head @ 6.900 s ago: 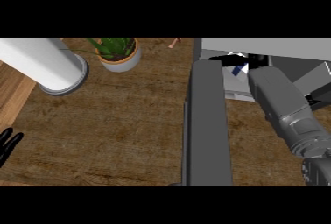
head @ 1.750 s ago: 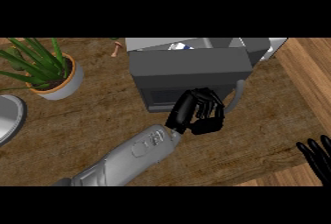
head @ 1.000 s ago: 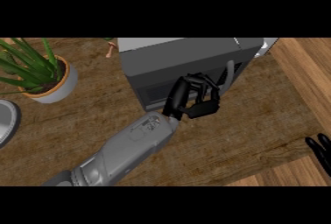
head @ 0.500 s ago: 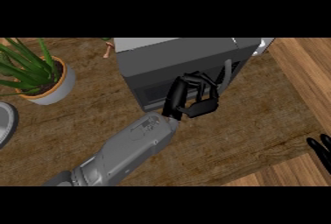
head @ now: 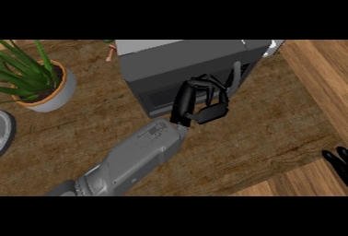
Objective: Pick up the milk, place it into the microwave and close the microwave
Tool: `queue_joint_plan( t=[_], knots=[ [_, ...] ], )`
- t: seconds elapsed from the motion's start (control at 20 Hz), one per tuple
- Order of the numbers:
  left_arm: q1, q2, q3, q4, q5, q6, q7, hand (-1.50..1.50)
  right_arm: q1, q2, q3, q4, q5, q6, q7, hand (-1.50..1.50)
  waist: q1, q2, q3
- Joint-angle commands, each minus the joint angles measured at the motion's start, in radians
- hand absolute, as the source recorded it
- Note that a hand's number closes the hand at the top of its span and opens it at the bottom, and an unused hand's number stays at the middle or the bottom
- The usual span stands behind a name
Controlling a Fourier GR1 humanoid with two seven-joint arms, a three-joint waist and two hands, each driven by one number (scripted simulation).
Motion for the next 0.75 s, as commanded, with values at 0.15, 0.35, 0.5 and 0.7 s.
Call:
queue_joint_plan(
  t=[0.15,0.35,0.5,0.7],
  knots=[
    [-0.056,0.001,0.048,0.11,0.044,0.002,-0.015,1.5,-0.006,-0.015,0.008,-0.019,-0.023,0.007,0.015,-1.5,-0.005,0.02,-0.001],
    [-0.052,0.001,0.043,0.113,0.056,0.007,-0.043,1.5,-0.005,-0.026,0.003,-0.026,-0.032,0.011,0.022,-1.5,-0.016,0.025,-0.001],
    [-0.056,0.001,0.038,0.114,0.066,0.017,-0.055,1.5,-0.012,-0.029,0.004,-0.037,-0.045,0.006,0.026,-1.5,-0.019,0.025,-0.001],
    [-0.054,0.001,0.037,0.123,0.079,0.013,-0.076,1.5,-0.003,-0.041,0.004,-0.047,-0.052,0.014,0.035,-1.5,-0.02,0.023,-0.001]
  ],
)
